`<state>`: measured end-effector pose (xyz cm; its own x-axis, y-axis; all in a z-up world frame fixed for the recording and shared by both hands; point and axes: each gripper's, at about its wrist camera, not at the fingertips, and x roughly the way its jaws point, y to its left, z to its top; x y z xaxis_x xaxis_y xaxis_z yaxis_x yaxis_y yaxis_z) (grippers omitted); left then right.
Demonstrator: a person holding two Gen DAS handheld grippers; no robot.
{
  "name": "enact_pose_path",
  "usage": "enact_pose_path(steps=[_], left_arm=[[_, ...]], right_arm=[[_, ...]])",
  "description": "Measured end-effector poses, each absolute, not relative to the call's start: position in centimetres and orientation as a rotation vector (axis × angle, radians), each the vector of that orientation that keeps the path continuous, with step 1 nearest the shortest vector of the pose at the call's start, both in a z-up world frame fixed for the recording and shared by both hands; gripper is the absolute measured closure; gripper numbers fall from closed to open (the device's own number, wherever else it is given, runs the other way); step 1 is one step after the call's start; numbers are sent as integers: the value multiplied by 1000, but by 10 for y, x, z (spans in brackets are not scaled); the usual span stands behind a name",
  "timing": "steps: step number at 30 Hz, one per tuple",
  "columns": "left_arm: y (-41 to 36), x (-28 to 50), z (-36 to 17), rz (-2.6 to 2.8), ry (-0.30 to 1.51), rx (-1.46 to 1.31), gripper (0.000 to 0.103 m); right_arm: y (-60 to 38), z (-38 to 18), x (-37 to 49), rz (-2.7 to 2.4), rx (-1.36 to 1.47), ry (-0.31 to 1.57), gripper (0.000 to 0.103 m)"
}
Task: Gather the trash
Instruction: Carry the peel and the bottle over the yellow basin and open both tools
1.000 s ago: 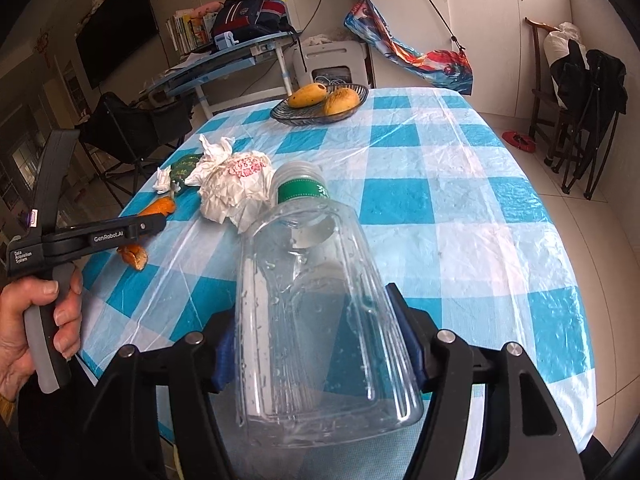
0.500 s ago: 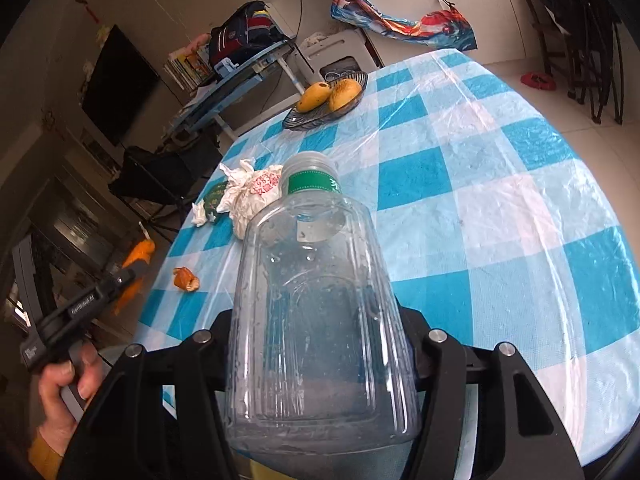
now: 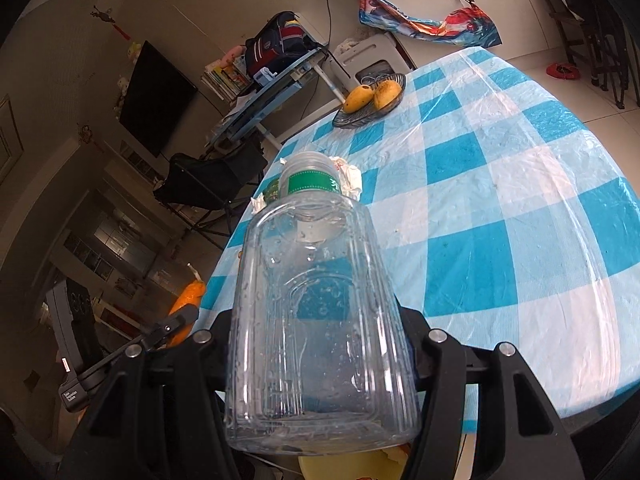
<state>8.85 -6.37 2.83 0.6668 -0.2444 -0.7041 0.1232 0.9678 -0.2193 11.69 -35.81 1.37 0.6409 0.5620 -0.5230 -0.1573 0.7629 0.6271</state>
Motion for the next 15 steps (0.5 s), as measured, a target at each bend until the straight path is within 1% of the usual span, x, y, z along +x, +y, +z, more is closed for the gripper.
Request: enact_pose_path(steps=[8,15], left_arm=[[-60,64,31,-217,811,-161,84],[-54,43,34,-223,804,-168,84]], right_arm=[[-326,16,81,510,492,811,46],[-280,9,50,588,313,890,46]])
